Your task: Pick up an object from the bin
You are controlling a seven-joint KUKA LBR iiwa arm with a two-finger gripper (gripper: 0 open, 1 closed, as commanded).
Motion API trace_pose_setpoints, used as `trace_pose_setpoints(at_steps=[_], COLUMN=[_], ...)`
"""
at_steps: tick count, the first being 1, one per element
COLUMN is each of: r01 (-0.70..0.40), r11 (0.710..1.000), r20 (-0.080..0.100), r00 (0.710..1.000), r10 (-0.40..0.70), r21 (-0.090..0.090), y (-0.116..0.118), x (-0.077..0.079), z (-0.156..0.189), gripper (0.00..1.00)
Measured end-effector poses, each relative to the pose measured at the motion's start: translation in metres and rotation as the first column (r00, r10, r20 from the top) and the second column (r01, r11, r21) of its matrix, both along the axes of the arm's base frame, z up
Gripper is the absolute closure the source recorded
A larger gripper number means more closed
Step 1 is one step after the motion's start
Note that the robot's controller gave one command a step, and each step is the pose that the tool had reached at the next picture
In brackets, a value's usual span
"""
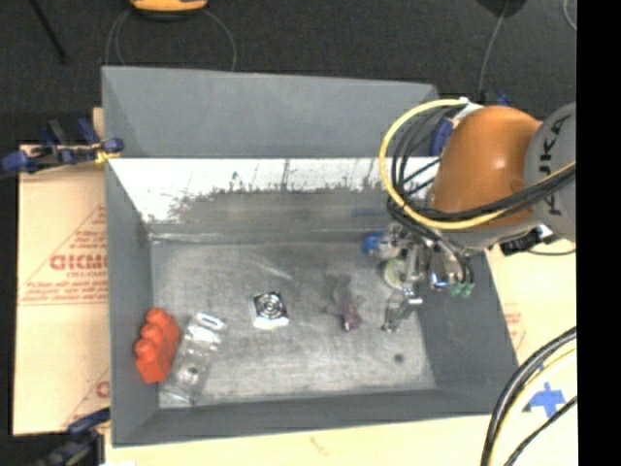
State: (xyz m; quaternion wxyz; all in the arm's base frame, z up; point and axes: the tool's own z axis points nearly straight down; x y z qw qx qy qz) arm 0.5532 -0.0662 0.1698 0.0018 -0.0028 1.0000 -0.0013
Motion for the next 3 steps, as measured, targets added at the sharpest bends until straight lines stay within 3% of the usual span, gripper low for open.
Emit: trace_pose_setpoints(at_steps=[1,2,3], r01=[-0.172,-0.171,-0.445], r11=[0.985,0.985,0.896], r20=[0.006,0.009,0.007], r00=[0.985,0.985,0.896], r10=[0.172,0.171,0.445], r21=[-0.001,-0.001,-0.005], y=[0.048,0.048,0.021], x=[0.013,0.014,0.025], z=[-0.097,-0.093,0.116], gripper=[0.00,1.00,1.00])
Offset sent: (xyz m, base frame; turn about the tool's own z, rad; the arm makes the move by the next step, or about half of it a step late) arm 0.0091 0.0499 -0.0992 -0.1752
